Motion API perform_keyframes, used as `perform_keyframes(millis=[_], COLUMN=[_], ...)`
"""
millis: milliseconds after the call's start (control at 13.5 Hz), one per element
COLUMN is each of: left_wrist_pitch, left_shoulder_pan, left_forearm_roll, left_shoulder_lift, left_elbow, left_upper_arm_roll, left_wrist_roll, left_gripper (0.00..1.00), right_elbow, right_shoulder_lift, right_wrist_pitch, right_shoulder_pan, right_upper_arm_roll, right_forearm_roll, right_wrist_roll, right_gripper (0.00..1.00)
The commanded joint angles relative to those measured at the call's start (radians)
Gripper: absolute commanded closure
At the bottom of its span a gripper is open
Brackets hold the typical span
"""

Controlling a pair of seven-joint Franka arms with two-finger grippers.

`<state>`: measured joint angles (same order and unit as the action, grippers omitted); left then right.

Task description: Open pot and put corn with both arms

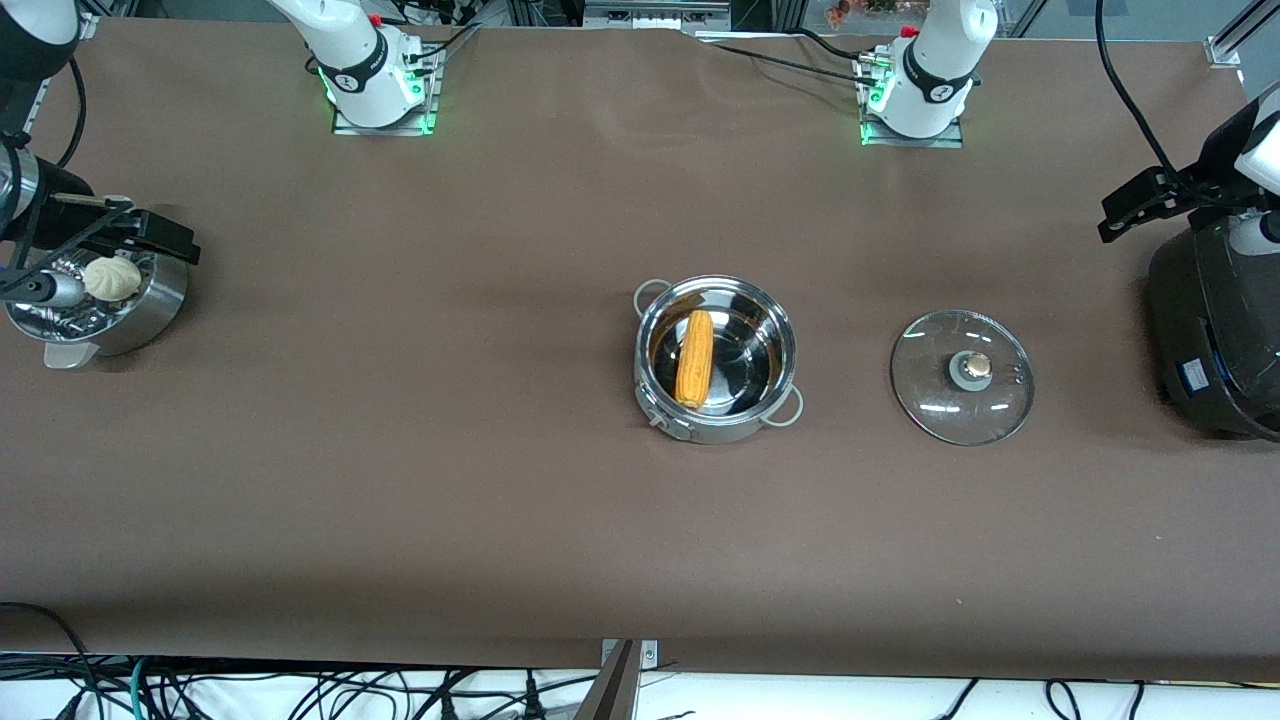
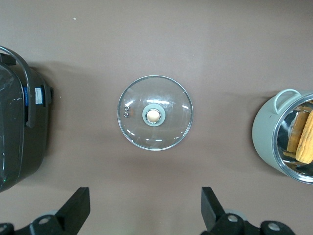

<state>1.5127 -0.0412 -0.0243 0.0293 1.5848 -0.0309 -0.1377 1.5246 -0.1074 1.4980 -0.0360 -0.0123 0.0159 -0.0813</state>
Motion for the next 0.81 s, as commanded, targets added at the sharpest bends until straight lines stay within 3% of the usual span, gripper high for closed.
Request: perform_keyframes(millis=[0, 741], left_wrist_pitch=[-0.025, -0.025], left_shoulder_pan=[-0.005, -0.005], left_forearm_roll=[-0.011, -0.011], left_shoulder_lift=[-0.017, -0.017], left_elbow=[-0.037, -0.037], left_upper_arm_roll=[0.003, 0.003], left_wrist_roll=[-0.01, -0.01], left_gripper=[0.0, 0.0], right_elbow=[0.023, -0.007], right_shoulder_lift=[0.0, -0.029], right_wrist_pitch=[0.031, 0.037], right_shoulder_pan=[-0.001, 0.001], right_upper_arm_roll=[-0.006, -0.008], right_forearm_roll=[0.012, 0.019], right_wrist_roll=[0.076, 0.121], right_gripper=[0.0, 0.0])
